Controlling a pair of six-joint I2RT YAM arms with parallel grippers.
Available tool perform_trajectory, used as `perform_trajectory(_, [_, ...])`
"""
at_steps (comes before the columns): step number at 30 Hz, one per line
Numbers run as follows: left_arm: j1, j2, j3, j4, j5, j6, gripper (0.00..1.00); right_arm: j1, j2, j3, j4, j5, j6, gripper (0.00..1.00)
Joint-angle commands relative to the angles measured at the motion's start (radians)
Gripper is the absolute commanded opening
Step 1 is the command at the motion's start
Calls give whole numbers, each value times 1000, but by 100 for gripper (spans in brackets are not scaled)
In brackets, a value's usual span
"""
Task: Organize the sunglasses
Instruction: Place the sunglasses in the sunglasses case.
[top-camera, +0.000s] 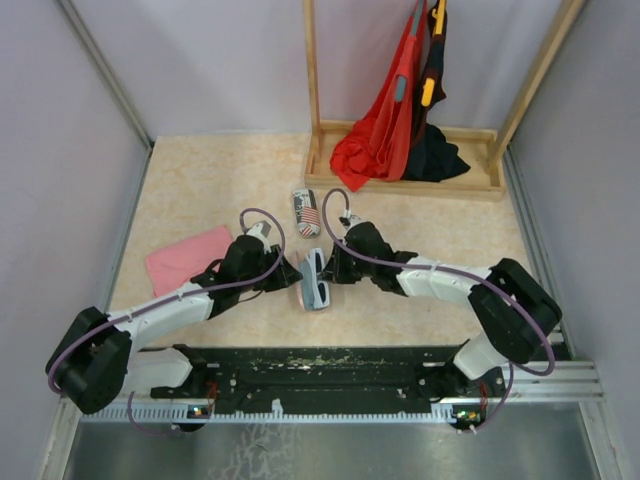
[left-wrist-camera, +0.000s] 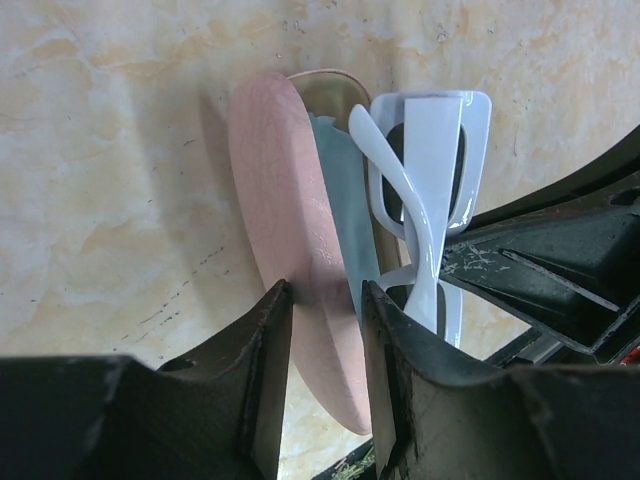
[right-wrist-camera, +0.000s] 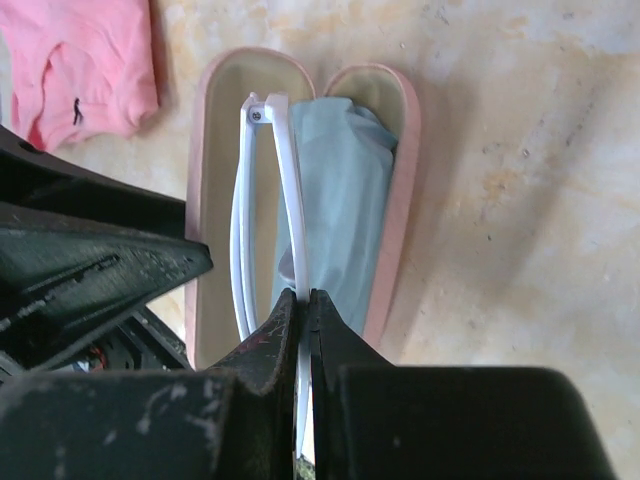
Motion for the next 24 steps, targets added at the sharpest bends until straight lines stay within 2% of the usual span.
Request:
perform_trajectory(1, [-9, -16, 22, 29, 9, -1, 40, -9, 31, 76, 71, -25, 2, 0])
perform_trajectory(24, [-9, -8, 27, 31, 15, 1, 39, -9, 145, 117, 60, -19, -7, 0])
